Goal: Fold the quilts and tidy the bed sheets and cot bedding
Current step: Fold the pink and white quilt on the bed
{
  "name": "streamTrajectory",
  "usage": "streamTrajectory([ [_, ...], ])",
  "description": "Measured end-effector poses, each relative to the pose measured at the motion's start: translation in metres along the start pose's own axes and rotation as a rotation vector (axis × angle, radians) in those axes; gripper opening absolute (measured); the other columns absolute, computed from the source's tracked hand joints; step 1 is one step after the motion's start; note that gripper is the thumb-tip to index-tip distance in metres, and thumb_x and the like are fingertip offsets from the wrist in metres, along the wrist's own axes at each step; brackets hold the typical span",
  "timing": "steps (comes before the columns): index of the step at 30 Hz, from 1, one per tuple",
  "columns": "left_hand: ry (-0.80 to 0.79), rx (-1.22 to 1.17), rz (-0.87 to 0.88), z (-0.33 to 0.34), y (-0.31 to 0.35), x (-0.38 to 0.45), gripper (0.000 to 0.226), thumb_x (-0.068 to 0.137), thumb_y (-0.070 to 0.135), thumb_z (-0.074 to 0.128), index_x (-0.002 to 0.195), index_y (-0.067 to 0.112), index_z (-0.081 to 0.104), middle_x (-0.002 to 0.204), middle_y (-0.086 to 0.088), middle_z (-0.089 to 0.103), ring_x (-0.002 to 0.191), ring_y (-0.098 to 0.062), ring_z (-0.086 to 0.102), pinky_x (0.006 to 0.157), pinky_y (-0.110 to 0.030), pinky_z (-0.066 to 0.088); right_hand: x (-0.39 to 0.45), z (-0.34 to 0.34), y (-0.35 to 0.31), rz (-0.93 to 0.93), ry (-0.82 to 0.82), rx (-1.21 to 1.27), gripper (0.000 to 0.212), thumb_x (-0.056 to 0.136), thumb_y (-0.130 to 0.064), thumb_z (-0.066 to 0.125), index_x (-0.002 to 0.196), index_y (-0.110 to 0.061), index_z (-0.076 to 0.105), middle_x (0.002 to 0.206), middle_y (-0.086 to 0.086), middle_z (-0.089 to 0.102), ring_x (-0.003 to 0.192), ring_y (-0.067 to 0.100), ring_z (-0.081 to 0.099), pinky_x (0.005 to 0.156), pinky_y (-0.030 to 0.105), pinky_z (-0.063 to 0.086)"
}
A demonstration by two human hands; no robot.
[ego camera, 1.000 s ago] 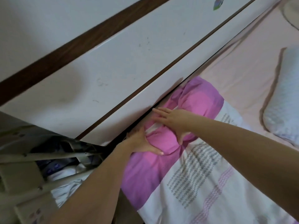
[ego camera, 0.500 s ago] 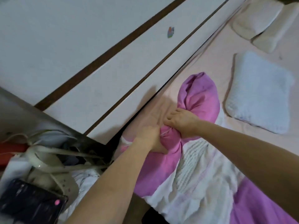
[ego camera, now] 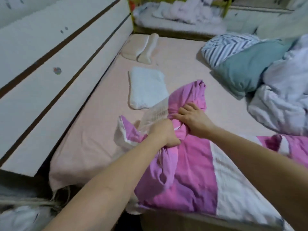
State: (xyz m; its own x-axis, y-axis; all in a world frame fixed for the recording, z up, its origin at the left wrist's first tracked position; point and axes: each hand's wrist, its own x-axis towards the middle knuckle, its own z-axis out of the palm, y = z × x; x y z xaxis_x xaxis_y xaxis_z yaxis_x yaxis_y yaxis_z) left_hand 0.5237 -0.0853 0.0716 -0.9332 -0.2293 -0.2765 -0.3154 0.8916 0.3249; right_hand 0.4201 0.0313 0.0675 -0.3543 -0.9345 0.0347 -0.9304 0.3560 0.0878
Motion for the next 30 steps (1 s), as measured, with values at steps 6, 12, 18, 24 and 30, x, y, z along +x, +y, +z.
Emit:
streamTrajectory([
  [6,0.059,-0.029,0.025,0.069,0.124,0.01,0.066,0.073,0.033,0.067,0.125,-0.004,0.048,0.114,-0.019,0.062,0.103,-0.035,0.062,0.073,-0.032,0.048,-0.14,0.035,0.038,0.596,0.14,0.579,0.062,0.077,0.003,0.057,0.136,-0.016,0.052,0.142,0.015,0.036,0.135,0.028,0.031,0.112,0.033,0.028],
  [12,-0.087,-0.125,0.087,0.163,0.177,0.001,0.089,0.083,0.032,0.066,0.145,-0.003,0.014,0.11,-0.014,0.062,0.095,-0.033,0.063,0.064,-0.034,0.043,-0.191,0.082,0.053,1.35,0.216,1.609,0.096,0.083,-0.046,0.067,0.152,-0.023,0.004,0.146,0.007,0.035,0.117,0.027,0.051,0.088,0.042,0.047],
  [18,-0.561,-0.298,0.075,0.213,0.14,0.004,0.087,0.077,0.013,0.068,0.145,0.007,0.014,0.105,-0.019,0.066,0.096,-0.031,0.064,0.068,-0.026,0.047,-0.181,0.167,0.038,1.626,0.056,1.672,0.12,0.056,-0.049,0.089,0.148,-0.011,0.021,0.141,0.01,0.044,0.125,0.027,0.048,0.104,0.04,0.042],
  [24,-0.228,0.298,0.138,0.202,0.081,0.03,0.069,0.085,0.048,0.057,0.142,0.018,0.031,0.142,-0.009,0.035,0.133,-0.034,0.033,0.104,-0.045,0.034,-0.175,0.218,0.029,1.744,0.098,1.271,0.141,0.042,-0.063,0.086,0.152,-0.018,0.01,0.154,0.015,0.025,0.14,0.034,0.029,0.114,0.051,0.027],
  [30,-0.38,0.226,0.101,0.203,0.065,0.046,0.078,0.08,0.061,0.061,0.134,0.012,0.033,0.131,-0.01,0.048,0.117,-0.032,0.052,0.091,-0.04,0.045,-0.174,0.219,0.038,1.79,0.156,1.453,0.068,0.055,-0.036,0.092,0.107,-0.008,0.059,0.104,0.004,0.056,0.083,0.018,0.057,0.068,0.018,0.047],
])
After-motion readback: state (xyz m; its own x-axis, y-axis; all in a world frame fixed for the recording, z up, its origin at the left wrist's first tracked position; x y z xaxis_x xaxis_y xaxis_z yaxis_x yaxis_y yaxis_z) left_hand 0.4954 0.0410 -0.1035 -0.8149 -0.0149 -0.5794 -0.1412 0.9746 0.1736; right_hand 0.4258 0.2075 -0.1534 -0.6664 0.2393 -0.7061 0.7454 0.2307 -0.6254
